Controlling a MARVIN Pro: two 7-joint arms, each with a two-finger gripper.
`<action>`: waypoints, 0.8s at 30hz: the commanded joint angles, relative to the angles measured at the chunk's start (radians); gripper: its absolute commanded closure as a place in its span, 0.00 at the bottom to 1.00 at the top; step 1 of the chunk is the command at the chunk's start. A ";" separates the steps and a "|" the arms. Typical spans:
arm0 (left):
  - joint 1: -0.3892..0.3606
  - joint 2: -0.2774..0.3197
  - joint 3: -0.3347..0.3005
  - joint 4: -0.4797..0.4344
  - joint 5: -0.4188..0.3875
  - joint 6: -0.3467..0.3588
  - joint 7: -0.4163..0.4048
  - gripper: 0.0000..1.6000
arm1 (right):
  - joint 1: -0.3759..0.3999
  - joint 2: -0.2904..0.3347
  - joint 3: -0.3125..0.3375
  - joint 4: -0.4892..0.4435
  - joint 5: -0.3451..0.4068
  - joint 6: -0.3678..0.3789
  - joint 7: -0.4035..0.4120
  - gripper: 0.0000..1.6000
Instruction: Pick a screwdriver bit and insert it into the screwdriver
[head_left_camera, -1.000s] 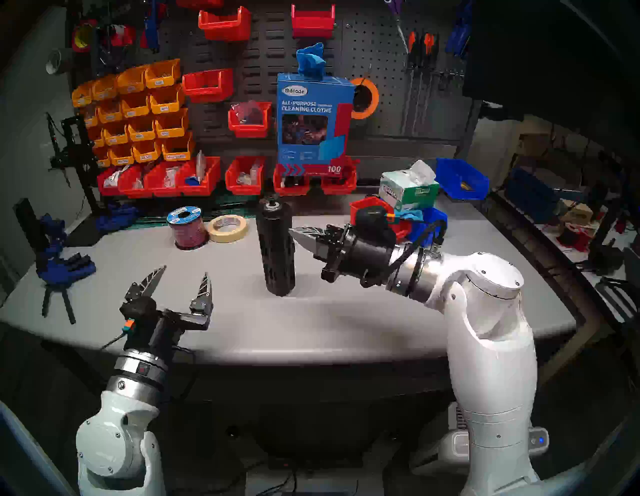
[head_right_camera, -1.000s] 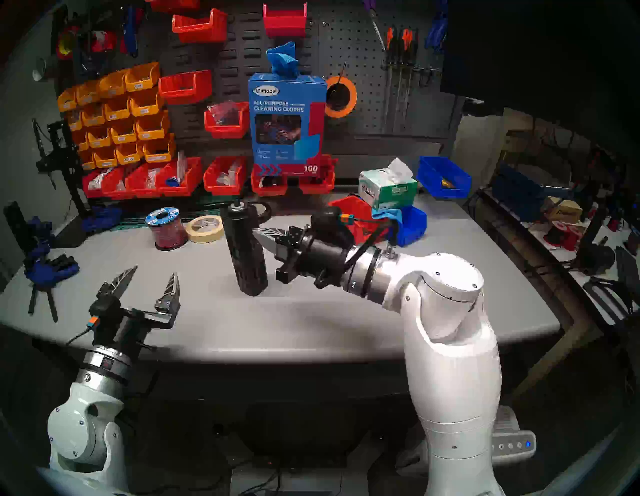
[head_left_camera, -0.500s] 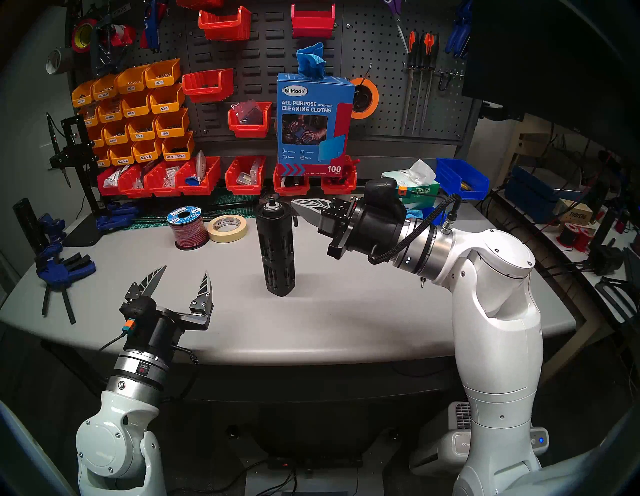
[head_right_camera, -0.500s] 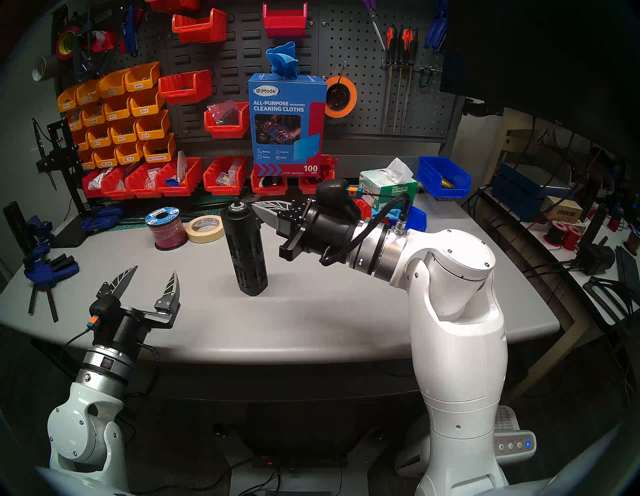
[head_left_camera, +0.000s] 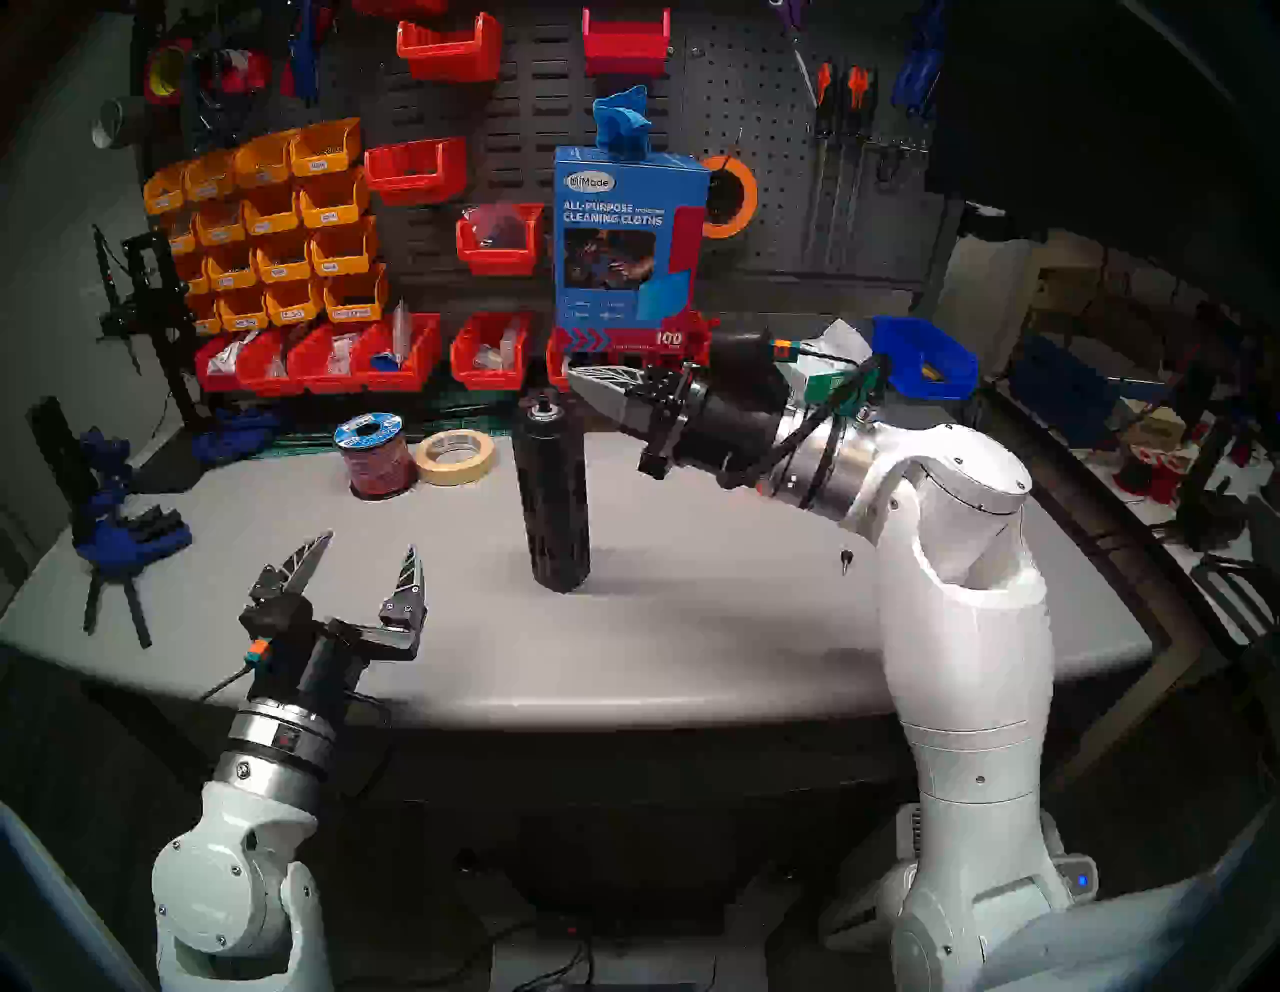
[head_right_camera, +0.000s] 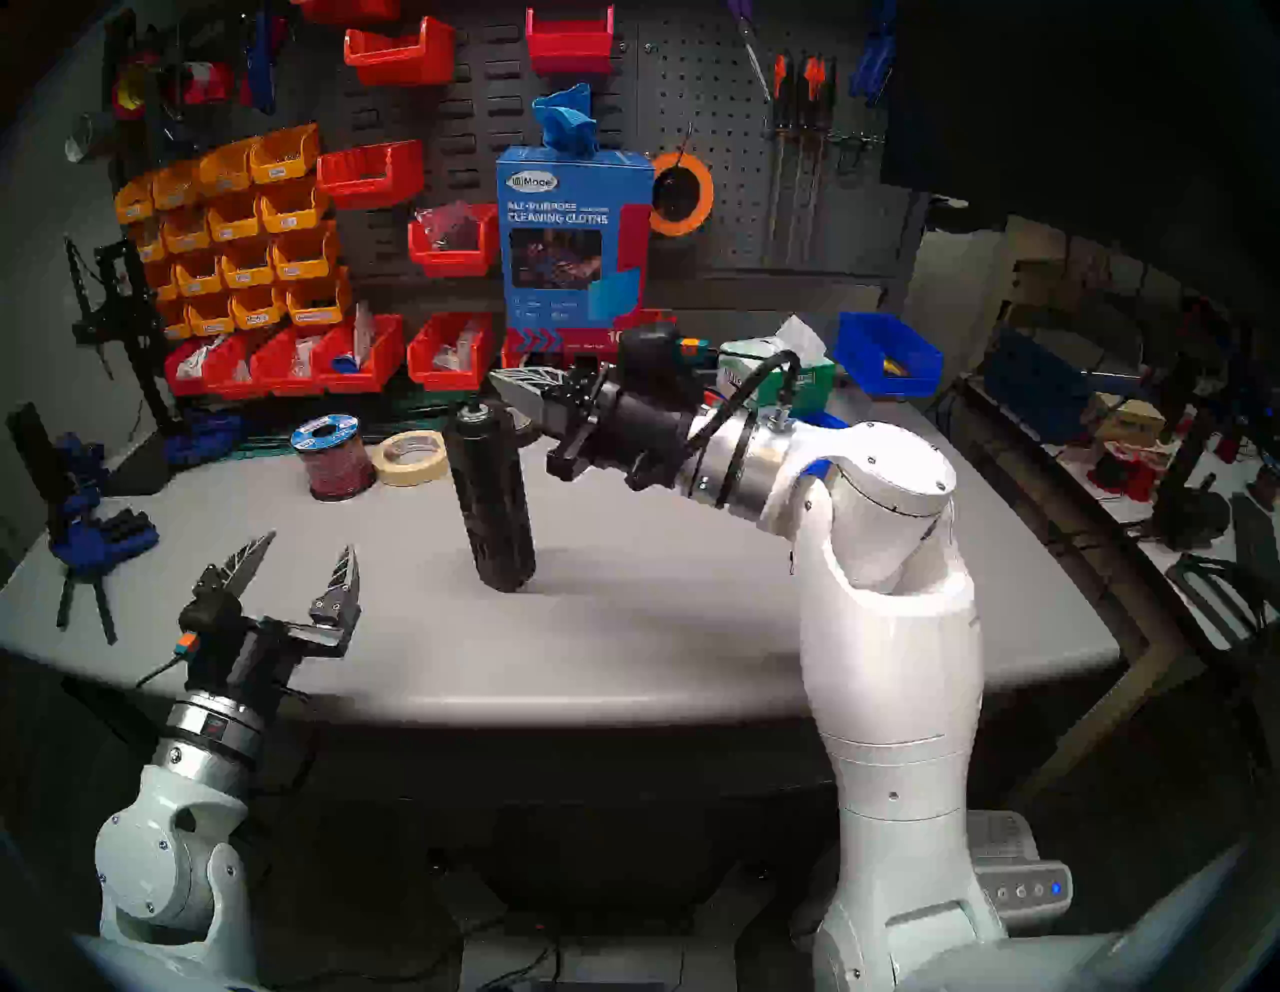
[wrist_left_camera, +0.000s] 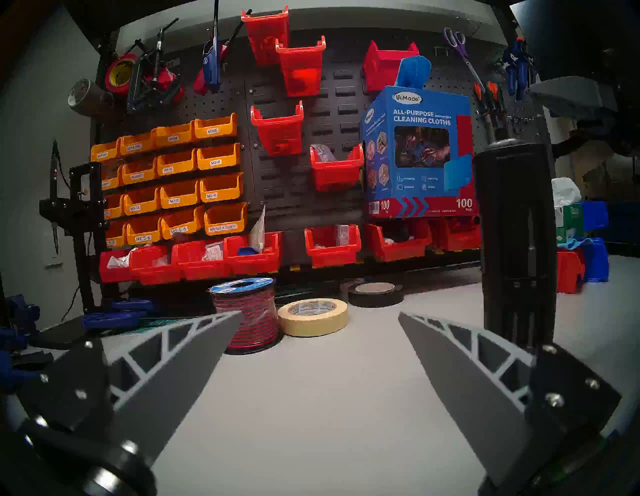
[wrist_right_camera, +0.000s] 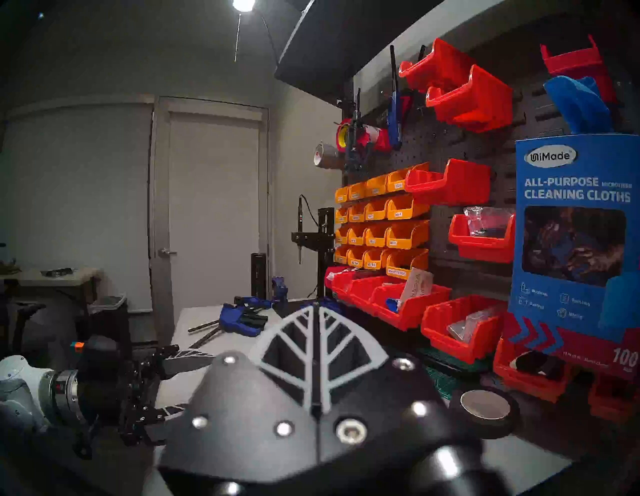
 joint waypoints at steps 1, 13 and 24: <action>-0.007 0.000 0.002 -0.031 -0.002 -0.008 -0.001 0.00 | 0.102 -0.027 -0.001 0.021 0.017 -0.017 0.005 1.00; -0.008 -0.003 0.001 -0.032 -0.001 -0.008 -0.004 0.00 | 0.130 -0.046 0.000 0.048 0.041 -0.010 0.022 1.00; -0.009 -0.007 0.000 -0.033 0.000 -0.008 -0.007 0.00 | 0.119 -0.055 -0.004 0.071 0.043 -0.002 0.030 1.00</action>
